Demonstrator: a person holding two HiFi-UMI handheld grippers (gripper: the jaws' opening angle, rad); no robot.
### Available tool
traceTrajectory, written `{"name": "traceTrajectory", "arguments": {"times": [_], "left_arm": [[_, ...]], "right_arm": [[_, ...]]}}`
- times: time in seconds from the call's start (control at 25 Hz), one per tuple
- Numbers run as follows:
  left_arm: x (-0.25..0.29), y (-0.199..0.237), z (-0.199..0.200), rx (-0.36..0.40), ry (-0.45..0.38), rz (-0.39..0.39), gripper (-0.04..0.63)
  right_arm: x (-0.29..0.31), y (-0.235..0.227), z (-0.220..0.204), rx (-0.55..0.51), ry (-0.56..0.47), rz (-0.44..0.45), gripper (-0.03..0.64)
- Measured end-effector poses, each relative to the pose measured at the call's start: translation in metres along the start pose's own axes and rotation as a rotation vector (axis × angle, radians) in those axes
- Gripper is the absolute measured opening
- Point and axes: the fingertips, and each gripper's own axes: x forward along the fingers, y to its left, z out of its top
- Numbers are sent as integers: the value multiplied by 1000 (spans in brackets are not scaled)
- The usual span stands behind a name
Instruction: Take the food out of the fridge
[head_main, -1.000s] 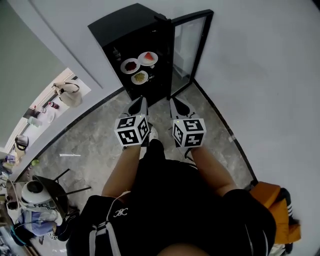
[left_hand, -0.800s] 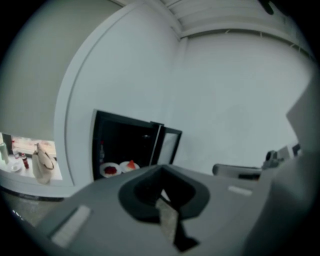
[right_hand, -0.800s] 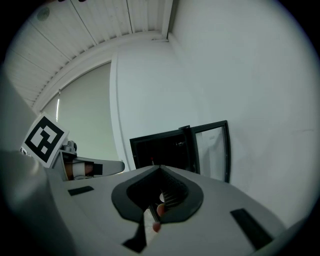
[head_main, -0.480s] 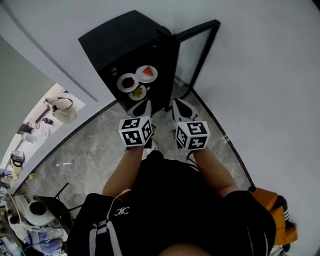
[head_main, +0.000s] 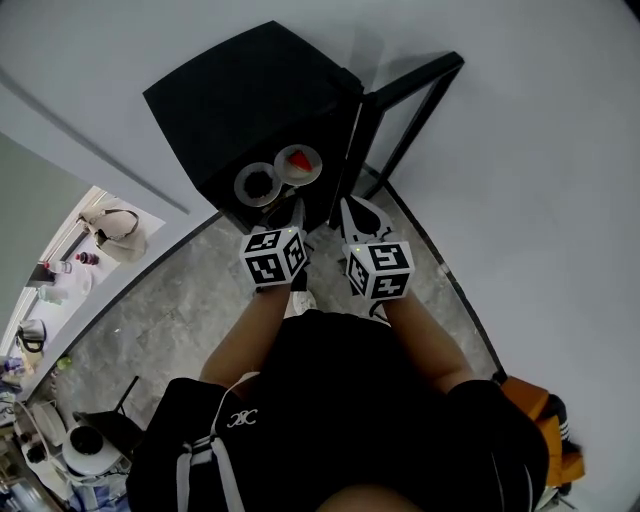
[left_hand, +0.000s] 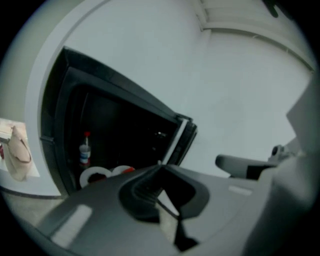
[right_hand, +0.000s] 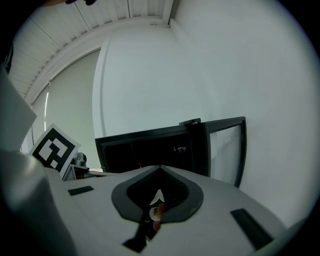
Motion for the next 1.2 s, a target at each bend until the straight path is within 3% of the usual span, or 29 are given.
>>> {"name": "traceTrajectory", "arguments": {"times": [0.32,0.52,0.68,0.84,0.92,1.0,1.2], "left_arm": [[39,23,-17,-73,54,30,0],[67,43,-35,-130,64,135,0],[82,48,-51,-261,36,200,26],[92,53,-68,-395,-27,212,61],[103,57,-78,-466,-66,196,113],[115,64,-91,-600,-122,167,132],[141,100,-120,-1207,-406,28,132]], "right_arm": [[35,-18,-13,14,62,18,-3],[66,-38,-18,-26,97,99,-3],[80,-55,-16,-58,130,185,-3],[86,-61,-17,-88,161,269,-3],[88,-64,-18,-102,175,307,-3],[88,-69,-19,-117,188,343,-3],[84,-92,-33,-142,238,406,-3]]}}
